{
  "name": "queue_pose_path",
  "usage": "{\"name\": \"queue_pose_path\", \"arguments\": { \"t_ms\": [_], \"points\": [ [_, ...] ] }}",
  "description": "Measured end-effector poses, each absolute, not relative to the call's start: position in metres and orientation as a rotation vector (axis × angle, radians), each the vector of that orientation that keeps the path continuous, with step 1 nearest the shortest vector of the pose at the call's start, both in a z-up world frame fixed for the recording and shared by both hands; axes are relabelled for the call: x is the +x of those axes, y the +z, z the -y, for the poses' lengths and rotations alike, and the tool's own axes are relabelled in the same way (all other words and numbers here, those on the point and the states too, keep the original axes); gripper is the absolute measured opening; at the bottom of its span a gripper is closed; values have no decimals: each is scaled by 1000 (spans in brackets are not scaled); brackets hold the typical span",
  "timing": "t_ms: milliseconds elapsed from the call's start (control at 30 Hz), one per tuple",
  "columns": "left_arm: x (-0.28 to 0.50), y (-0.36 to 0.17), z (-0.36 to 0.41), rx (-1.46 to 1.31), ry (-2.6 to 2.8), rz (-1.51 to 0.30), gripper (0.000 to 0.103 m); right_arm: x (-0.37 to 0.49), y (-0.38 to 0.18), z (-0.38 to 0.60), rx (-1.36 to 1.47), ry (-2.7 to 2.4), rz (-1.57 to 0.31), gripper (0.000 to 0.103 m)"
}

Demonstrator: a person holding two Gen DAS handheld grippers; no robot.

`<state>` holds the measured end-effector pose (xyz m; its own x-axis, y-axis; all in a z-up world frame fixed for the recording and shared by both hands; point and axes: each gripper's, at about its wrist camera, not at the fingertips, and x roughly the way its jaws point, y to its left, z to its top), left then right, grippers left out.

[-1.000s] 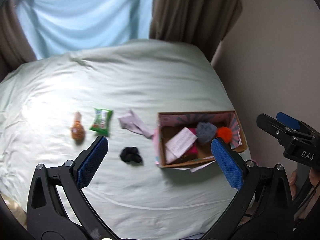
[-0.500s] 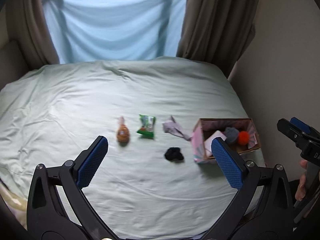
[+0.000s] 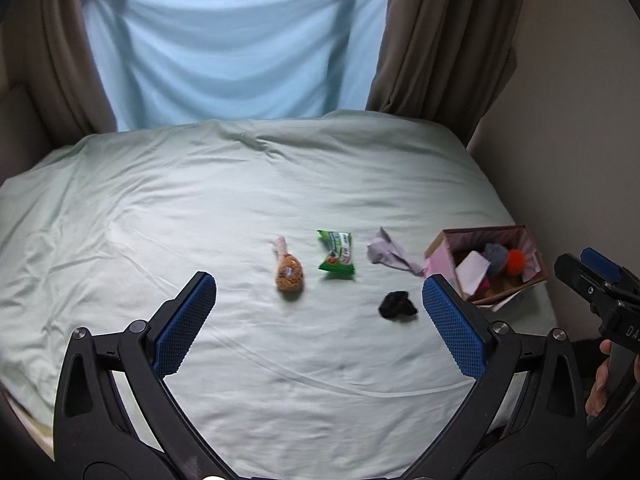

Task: Organize soft objects
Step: 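Withdraw both tools from the box back over the bed, then grasp the brown plush toy with the left tool while the right tool grasps the black scrunchie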

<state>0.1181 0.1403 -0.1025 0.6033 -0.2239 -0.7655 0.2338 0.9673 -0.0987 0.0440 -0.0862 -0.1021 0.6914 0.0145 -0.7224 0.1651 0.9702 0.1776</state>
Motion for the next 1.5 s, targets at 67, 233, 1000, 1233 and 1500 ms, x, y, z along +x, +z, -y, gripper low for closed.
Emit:
{"name": "queue_pose_path", "arguments": {
  "t_ms": [67, 233, 1000, 1233, 1500],
  "points": [
    [129, -121, -143, 26, -272, -880, 103, 49, -119, 77, 229, -106, -810, 102],
    [153, -175, -143, 73, -288, -889, 102, 61, -167, 61, 196, -145, -815, 102],
    [264, -411, -90, 228, -210, -961, 87, 136, -398, 72, 173, -233, -957, 102],
    [287, -448, -75, 297, -169, -980, 76, 150, -435, 72, 137, -218, -1000, 90],
    [300, -471, -71, 339, -148, -1008, 57, 159, -461, 77, 121, -225, -1047, 69]
  ]
}}
